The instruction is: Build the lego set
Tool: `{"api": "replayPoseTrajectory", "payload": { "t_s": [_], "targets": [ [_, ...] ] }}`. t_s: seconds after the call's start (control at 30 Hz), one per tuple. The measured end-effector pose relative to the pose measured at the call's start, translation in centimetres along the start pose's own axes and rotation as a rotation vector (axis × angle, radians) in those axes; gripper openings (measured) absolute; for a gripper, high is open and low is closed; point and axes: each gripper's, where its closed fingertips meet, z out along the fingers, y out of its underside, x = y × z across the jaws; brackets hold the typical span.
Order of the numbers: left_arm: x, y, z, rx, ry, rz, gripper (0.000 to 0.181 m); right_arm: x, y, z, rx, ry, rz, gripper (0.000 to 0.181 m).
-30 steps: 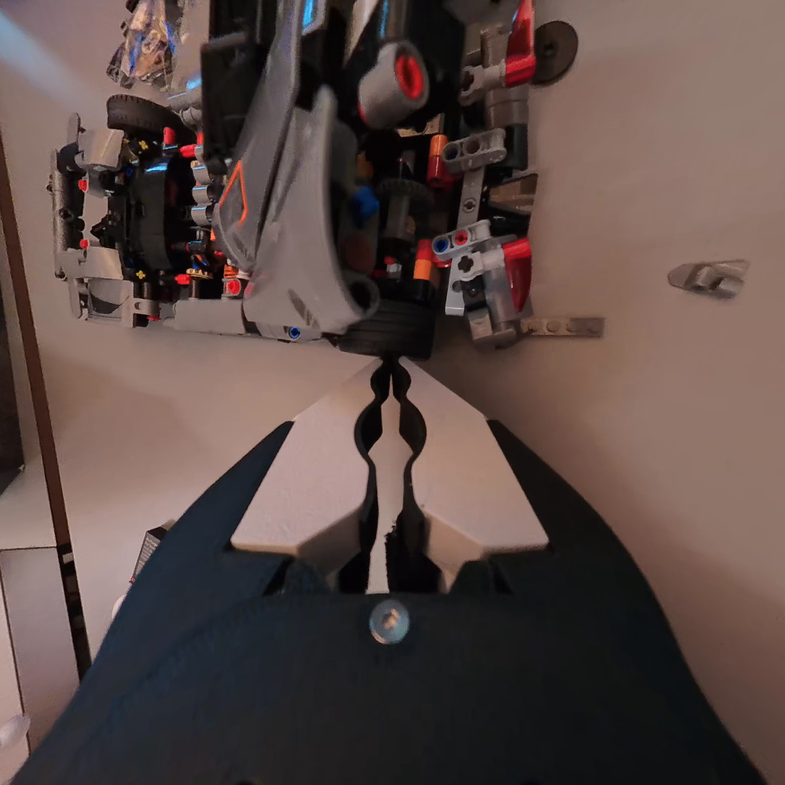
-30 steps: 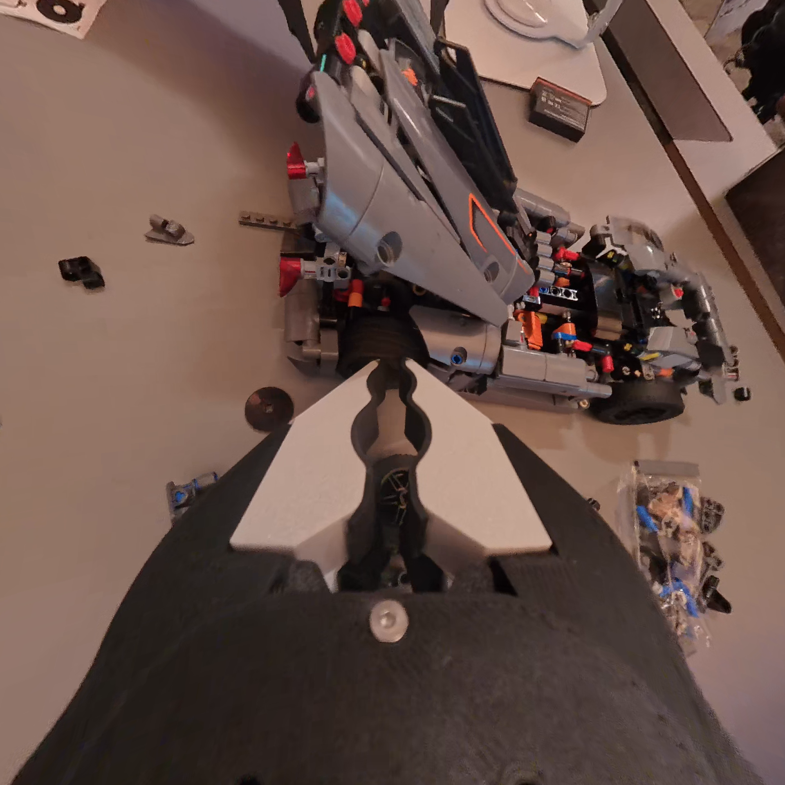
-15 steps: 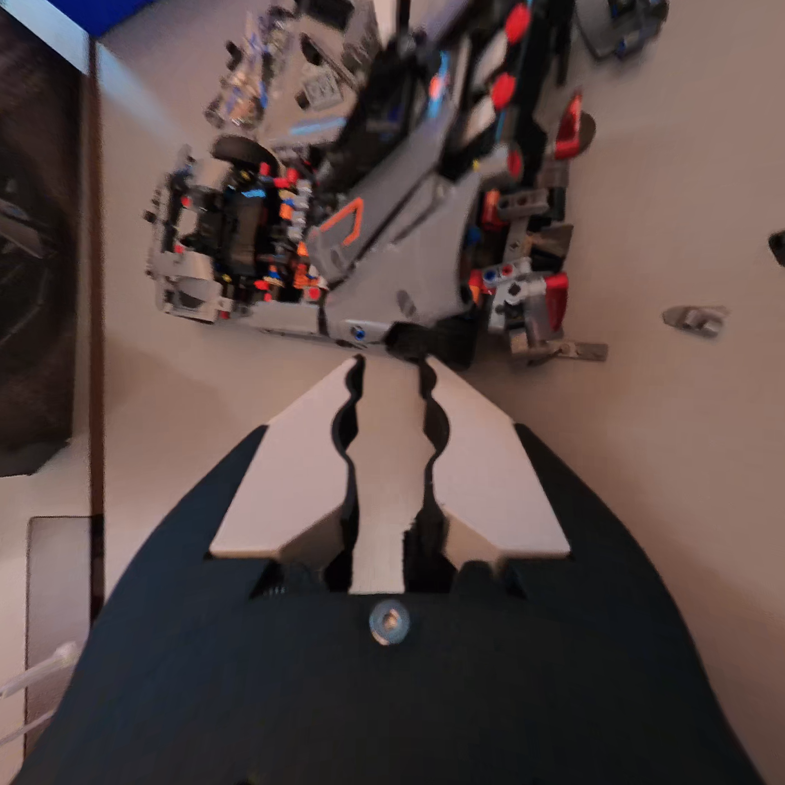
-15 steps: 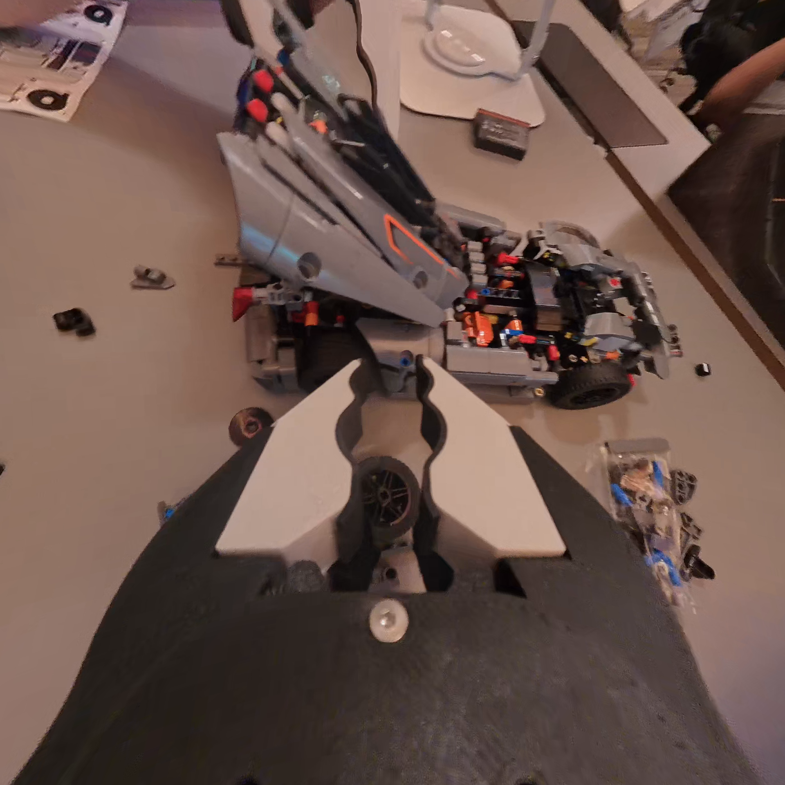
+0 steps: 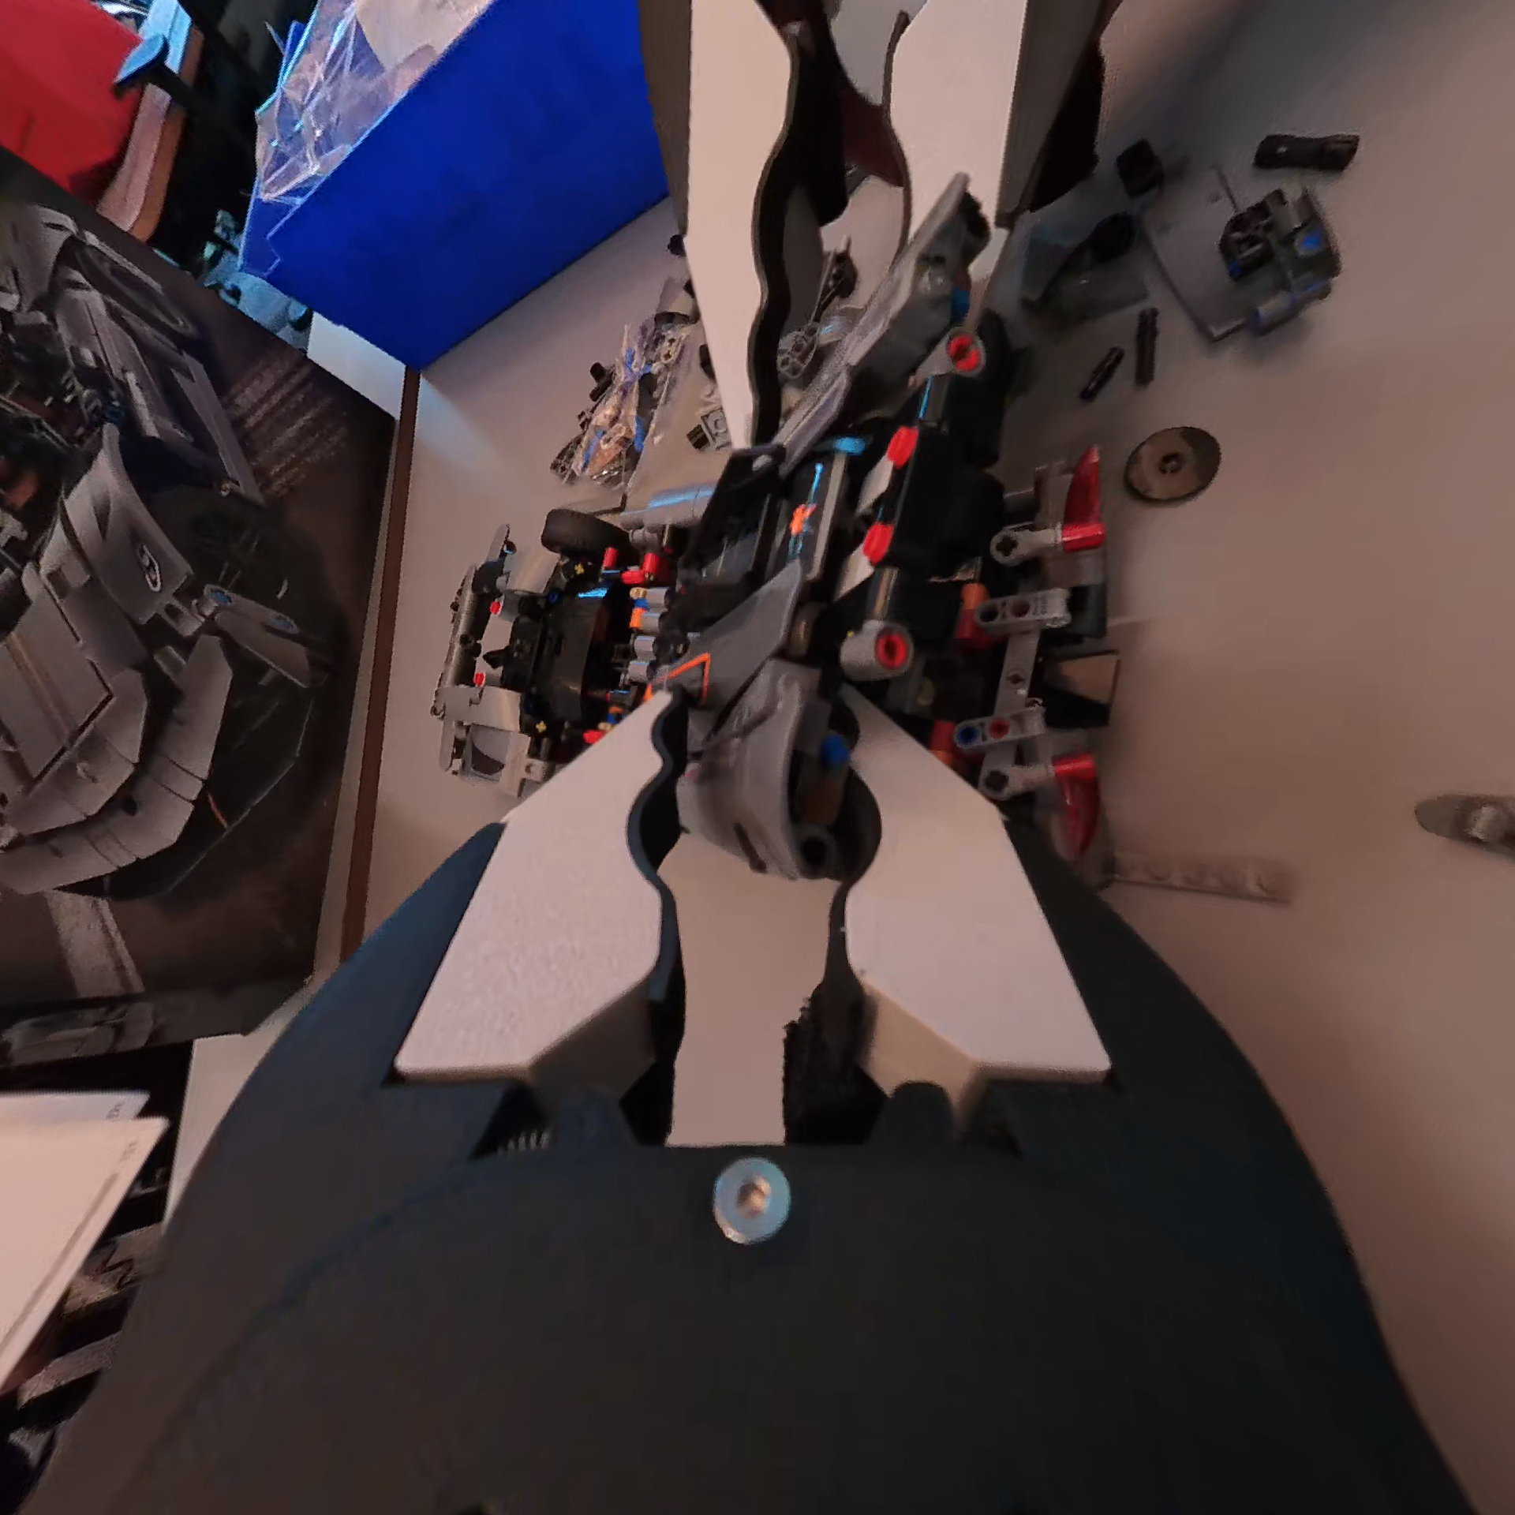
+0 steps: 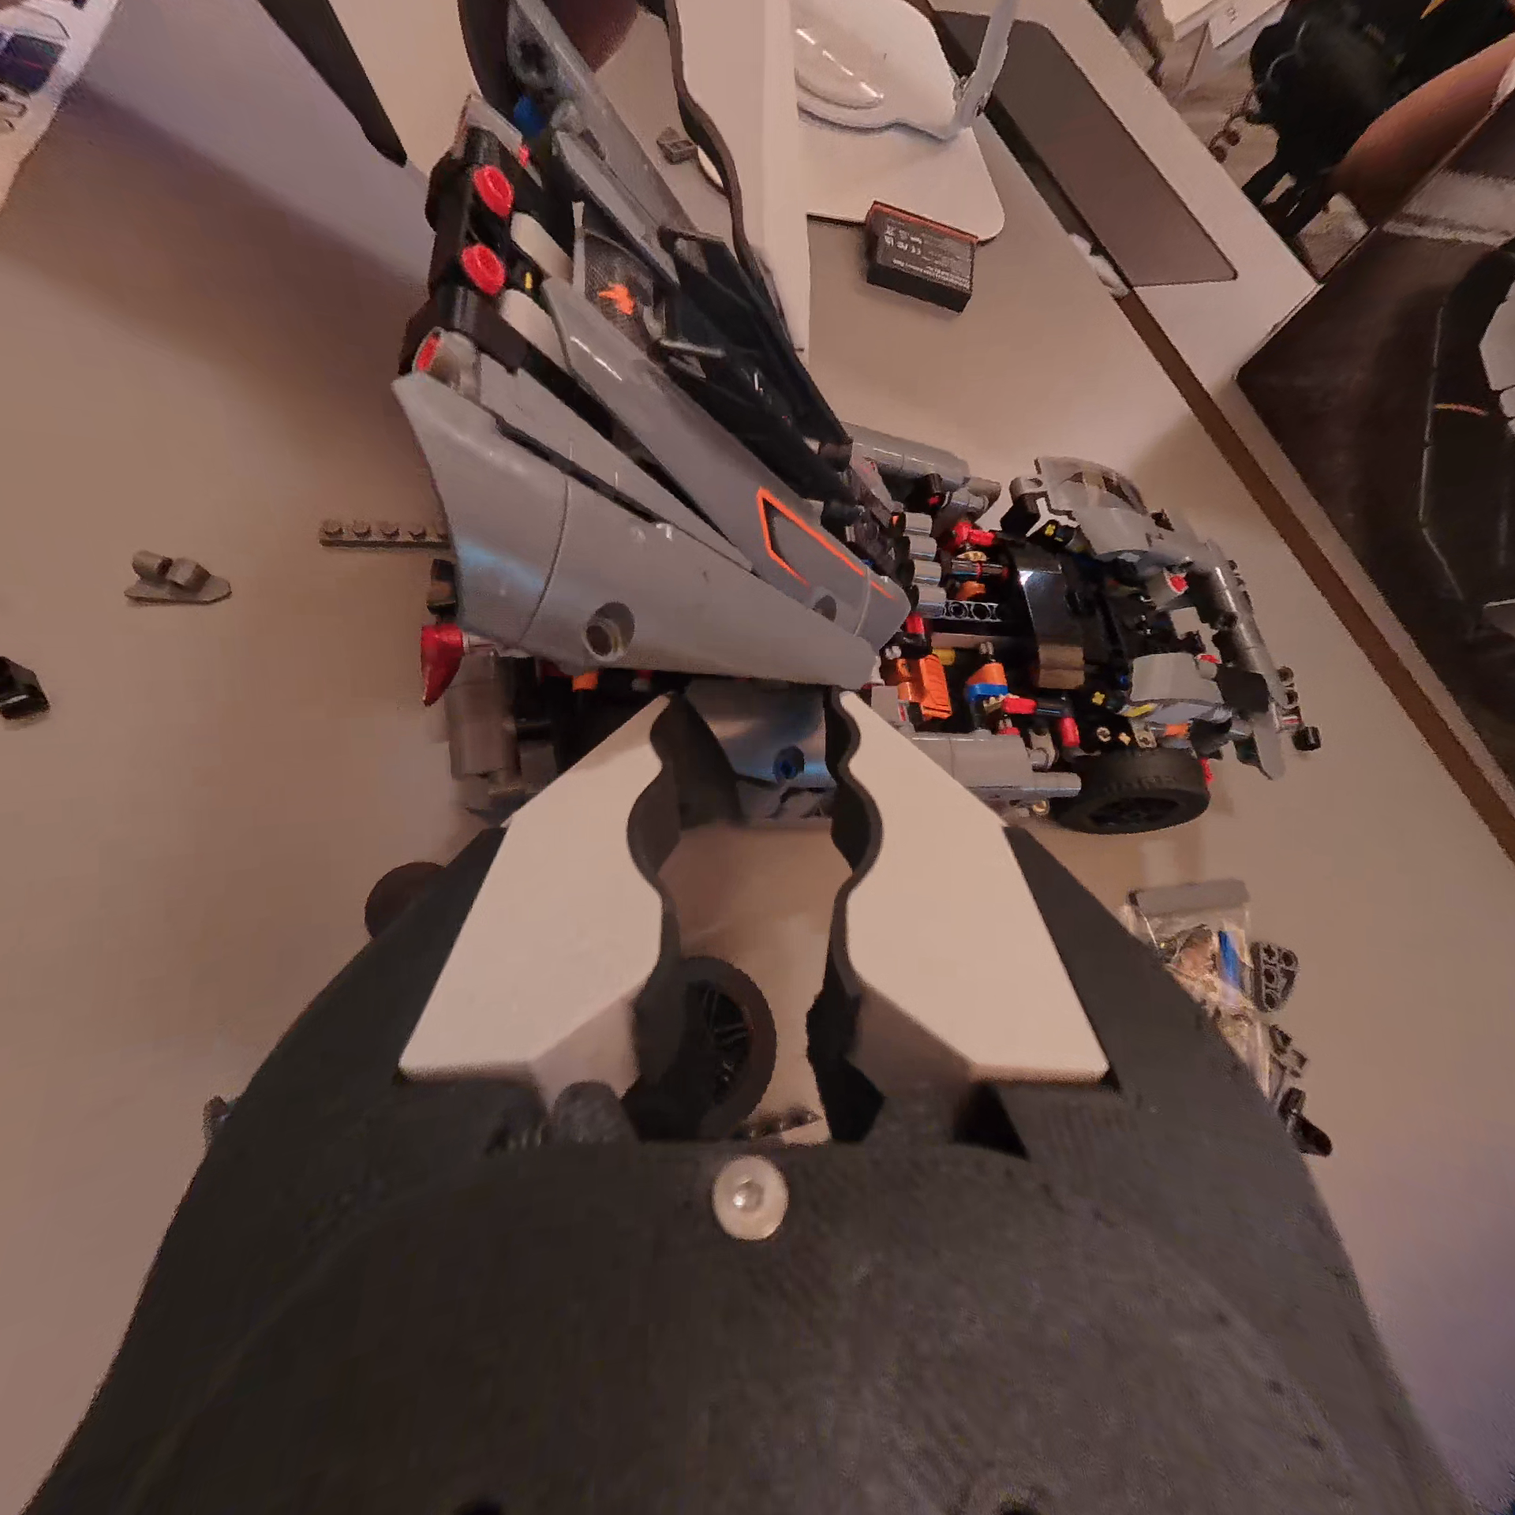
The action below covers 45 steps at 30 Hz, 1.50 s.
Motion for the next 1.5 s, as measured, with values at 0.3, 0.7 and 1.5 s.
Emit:
{"api": "replayPoseTrajectory", "payload": {
  "t_s": [0.3, 0.7, 1.5],
  "targets": [
    [-1.8, -0.4, 0.4, 0.029, 0.032, -0.094, 0.024, 0.8, -0.8, -0.6, 0.059, -0.1, 0.166, 0.012],
    [-3.1, -0.1, 1.2, 0.017, 0.103, -0.182, 0.026, 1.6, -0.2, -1.9, 0.005, -0.048, 0.13, 0.024],
    [-3.3, 4.6, 1.4, -0.085, 0.093, -0.213, 0.043, -3.4, 0.6, -2.9, -0.088, -0.105, -0.273, 0.074]
  ]
}}
